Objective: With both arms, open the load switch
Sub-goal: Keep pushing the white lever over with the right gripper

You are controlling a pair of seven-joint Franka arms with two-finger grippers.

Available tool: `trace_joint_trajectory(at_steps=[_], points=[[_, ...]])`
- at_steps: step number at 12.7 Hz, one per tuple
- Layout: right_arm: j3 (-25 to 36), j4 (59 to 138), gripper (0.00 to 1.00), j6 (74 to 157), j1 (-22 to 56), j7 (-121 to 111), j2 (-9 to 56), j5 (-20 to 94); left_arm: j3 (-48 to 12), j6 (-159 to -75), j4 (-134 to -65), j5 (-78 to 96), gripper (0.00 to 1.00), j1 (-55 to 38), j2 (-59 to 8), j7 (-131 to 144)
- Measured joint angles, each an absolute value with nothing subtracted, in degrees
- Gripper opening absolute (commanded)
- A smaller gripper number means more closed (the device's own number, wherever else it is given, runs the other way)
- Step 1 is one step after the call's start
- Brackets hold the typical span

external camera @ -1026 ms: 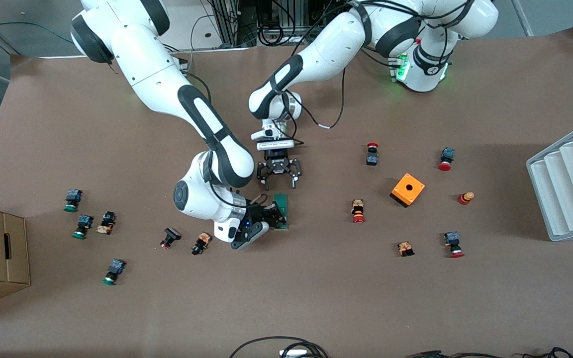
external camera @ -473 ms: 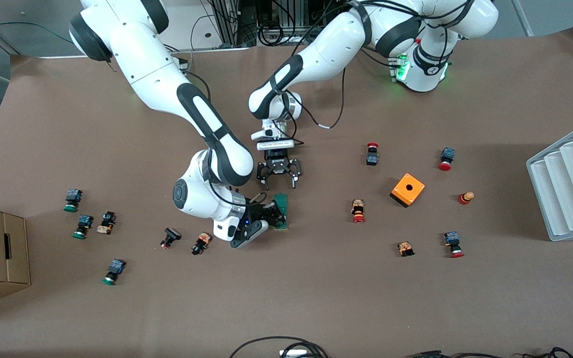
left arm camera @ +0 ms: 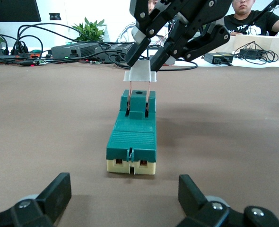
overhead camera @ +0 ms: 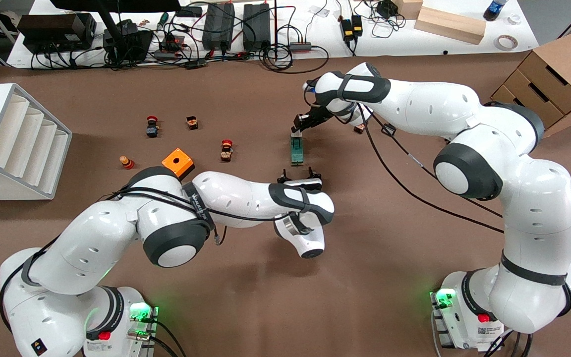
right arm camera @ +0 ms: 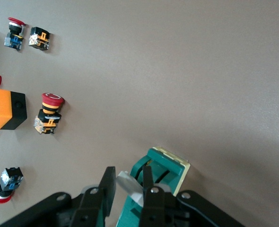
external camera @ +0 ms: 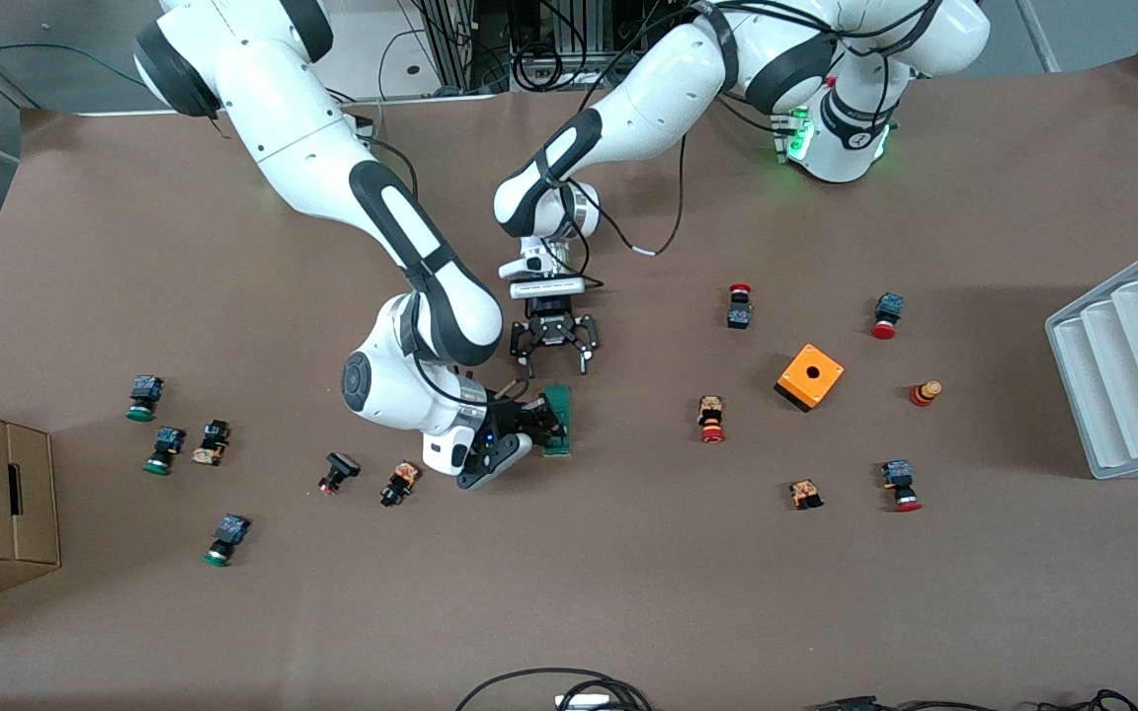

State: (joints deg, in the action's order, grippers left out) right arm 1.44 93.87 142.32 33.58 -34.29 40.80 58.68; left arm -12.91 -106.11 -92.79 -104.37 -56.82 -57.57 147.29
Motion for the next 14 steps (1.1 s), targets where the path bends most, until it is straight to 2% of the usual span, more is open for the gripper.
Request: trace_joint_trajectory(at_steps=[14], points=[[1.13,98.28,0.28,143.23,33.99,-37.05,37.50,58.68,-12.90,-106.09,-92.79,-104.38,1.00,-56.82,-57.57,147.29]])
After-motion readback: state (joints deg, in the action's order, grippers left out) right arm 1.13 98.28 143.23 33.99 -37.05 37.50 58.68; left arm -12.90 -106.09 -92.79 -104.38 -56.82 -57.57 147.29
